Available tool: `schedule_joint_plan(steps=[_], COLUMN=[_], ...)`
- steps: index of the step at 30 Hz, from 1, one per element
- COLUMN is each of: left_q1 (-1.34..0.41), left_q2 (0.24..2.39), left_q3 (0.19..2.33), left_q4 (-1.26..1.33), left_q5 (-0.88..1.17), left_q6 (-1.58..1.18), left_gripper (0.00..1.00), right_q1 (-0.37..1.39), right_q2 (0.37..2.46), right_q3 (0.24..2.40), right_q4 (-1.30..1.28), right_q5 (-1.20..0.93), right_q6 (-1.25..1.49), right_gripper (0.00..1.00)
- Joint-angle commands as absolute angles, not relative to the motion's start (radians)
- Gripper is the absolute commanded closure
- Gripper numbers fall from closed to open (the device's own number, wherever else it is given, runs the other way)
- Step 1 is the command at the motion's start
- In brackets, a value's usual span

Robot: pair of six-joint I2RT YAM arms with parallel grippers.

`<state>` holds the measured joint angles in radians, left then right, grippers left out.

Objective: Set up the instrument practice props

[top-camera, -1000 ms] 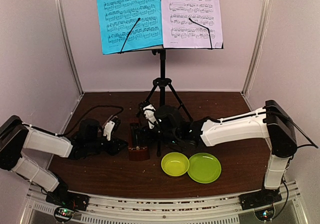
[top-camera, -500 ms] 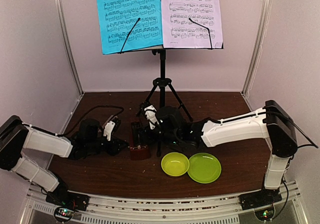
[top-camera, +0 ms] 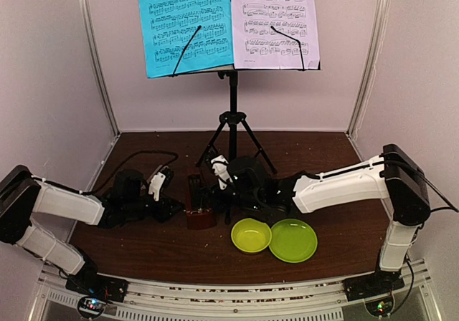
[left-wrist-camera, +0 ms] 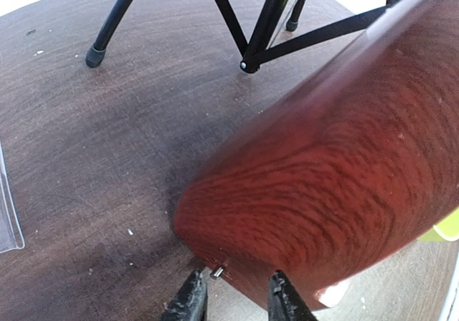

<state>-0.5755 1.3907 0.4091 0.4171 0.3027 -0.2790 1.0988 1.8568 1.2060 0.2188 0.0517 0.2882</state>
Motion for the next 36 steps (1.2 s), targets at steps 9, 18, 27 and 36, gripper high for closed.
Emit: schedule_joint_plan(steps=[9,18,27,36], left_q1=[-0.580,-0.579,-0.576,-0.576], left_q2=[1.361,1.337,1.308,1.263], left_q3=[0.434,0.425,0.430,0.418], left_q4=[0.427,0.420,0.399,0.381], left_q5=[0.291,0.275,0.223,0.146], left_q6=[-0.262,-0.264,-0.277,-0.282], left_gripper=[0.66,0.64,0.63,0.63], right_q1=[1.097,1.096,1.075,1.046], right_q2=[1.839,1.841,1.794,1.742], right_q3=[1.261,1.276,1.199,1.059], right_q4=[0.228,0.185,0.190,0.219], right_q5=[0.060,0.121,0.150,0.191], right_q6=[0.302,0.301,0.298,0.315], right_gripper=[0.38,0.34,0.35,0.35])
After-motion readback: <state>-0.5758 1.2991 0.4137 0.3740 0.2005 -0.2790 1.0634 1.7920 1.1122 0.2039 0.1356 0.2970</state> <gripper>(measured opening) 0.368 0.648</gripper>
